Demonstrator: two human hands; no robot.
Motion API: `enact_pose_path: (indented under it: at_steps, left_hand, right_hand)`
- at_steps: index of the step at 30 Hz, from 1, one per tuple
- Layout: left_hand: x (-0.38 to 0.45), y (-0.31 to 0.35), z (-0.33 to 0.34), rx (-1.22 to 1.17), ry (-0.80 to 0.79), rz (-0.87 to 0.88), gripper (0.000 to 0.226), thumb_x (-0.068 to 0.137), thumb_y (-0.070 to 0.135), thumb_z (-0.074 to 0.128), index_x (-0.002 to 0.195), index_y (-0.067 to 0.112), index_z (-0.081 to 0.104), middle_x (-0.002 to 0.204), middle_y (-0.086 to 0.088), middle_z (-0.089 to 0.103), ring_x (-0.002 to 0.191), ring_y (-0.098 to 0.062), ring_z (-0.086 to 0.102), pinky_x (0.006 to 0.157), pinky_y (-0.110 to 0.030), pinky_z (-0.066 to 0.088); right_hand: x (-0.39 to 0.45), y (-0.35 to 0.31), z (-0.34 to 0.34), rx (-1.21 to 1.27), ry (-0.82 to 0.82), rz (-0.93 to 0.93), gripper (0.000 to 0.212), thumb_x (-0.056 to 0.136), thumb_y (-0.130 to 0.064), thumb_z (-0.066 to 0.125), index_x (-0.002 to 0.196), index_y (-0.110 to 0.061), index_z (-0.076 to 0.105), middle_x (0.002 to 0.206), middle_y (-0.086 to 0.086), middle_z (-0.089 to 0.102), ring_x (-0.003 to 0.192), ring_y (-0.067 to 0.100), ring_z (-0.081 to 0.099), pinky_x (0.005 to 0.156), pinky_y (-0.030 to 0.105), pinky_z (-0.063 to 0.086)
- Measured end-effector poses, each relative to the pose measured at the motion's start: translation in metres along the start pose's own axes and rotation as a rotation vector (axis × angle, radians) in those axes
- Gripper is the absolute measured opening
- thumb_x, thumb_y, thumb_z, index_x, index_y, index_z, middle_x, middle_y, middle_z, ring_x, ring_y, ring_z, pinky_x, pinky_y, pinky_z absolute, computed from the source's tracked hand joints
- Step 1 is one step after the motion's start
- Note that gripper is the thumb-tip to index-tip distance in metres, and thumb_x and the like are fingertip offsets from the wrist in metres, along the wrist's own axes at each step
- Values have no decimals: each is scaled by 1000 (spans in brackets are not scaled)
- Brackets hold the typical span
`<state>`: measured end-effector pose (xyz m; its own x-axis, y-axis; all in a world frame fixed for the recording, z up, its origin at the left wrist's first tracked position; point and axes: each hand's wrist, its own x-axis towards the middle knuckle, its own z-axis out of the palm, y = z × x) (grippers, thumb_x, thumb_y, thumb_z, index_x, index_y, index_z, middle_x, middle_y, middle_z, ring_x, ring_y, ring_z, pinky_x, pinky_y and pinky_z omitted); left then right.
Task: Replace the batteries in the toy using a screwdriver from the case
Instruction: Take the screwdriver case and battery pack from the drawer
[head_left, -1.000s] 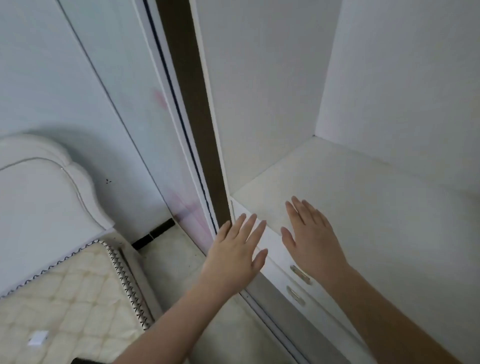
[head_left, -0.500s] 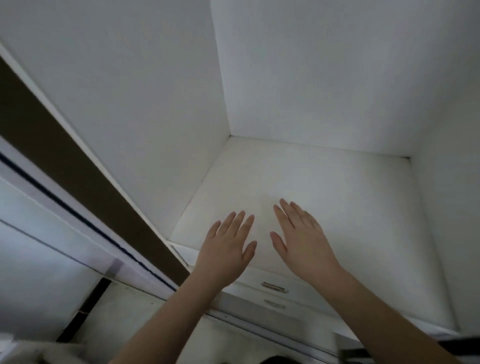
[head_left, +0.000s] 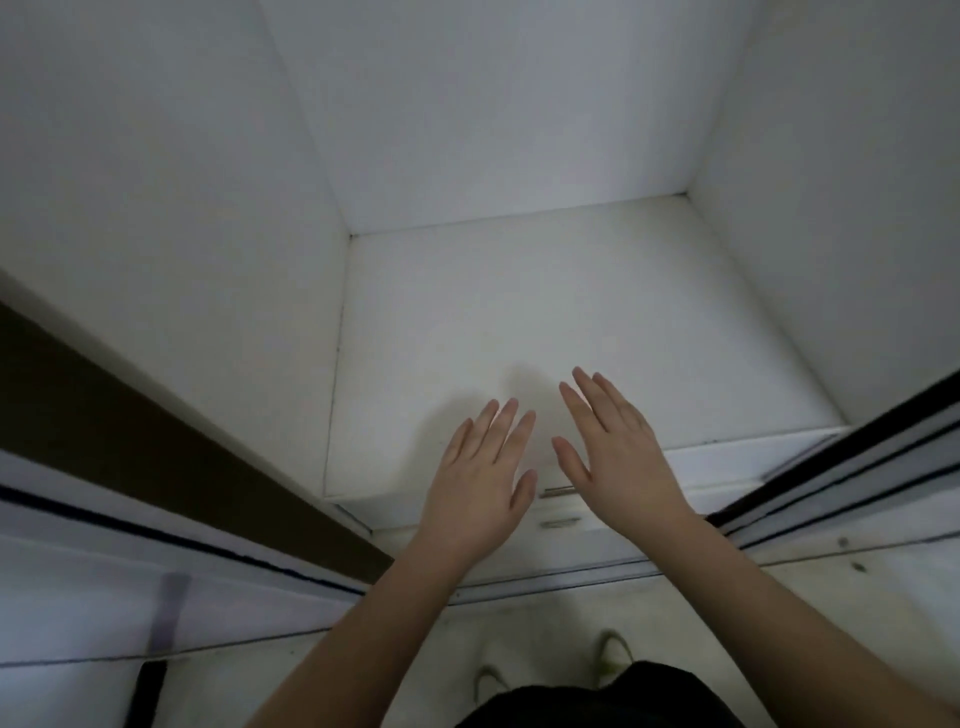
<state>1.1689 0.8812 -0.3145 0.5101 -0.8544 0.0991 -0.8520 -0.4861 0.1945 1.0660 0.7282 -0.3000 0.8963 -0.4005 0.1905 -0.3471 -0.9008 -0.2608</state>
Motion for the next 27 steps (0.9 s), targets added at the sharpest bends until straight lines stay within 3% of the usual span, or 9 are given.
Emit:
enact_pose_path:
  at_steps: [3,5,9,14,19,22,25,27]
  left_hand:
    - [-9,-1,13,-8,-7,58,58,98,45,30,152,23,27,159,0,25,148,-18,17,120,-36,9]
    - [-13,0,19,-29,6,91,55,97,42,34,148,22,35,154,-1,37,144,-20,29,118,-39,21]
    - [-22,3,38,-83,32,122,43,92,36,44,132,21,52,129,1,57,122,-20,51,100,-37,42]
    - [-21,7,64,-106,107,106,33,86,26,52,118,19,60,115,1,61,115,-20,51,93,-36,47]
    - [-20,25,80,-138,184,146,25,87,17,51,108,15,66,107,-1,63,103,-20,57,90,-33,43]
    - [-17,30,98,-225,28,-75,31,90,22,47,113,16,66,109,0,67,100,-20,62,88,-31,47]
    - [-8,36,104,-484,-164,-487,34,97,23,48,128,15,60,123,-4,64,111,-21,59,93,-25,41]
    - [0,37,109,-627,-231,-721,36,99,26,44,132,17,57,126,-6,62,111,-23,58,87,-22,39]
  right_hand:
    - [-17,5,2,10,42,12,55,96,-41,39,142,-10,44,152,8,36,142,25,30,114,36,27]
    - [-28,2,4,62,78,38,49,95,-38,43,134,-10,52,143,7,47,135,24,40,110,36,33]
    - [-55,-3,25,198,32,118,39,90,-38,44,115,-16,65,116,1,61,109,20,57,93,38,47]
    - [-70,30,56,253,-111,247,29,92,-29,54,118,-17,63,117,0,61,108,20,57,91,32,43]
    - [-63,57,78,395,-351,407,35,97,-29,49,129,-17,55,125,1,57,114,18,54,98,33,43]
    - [-54,67,87,502,-515,579,40,97,-31,47,135,-18,49,128,2,57,110,17,56,95,28,43]
    - [-41,74,89,618,-629,695,48,97,-31,45,143,-18,40,134,3,54,106,21,57,90,30,45]
    - [-34,78,90,673,-661,717,49,97,-26,43,145,-17,38,136,7,52,105,23,56,88,31,43]
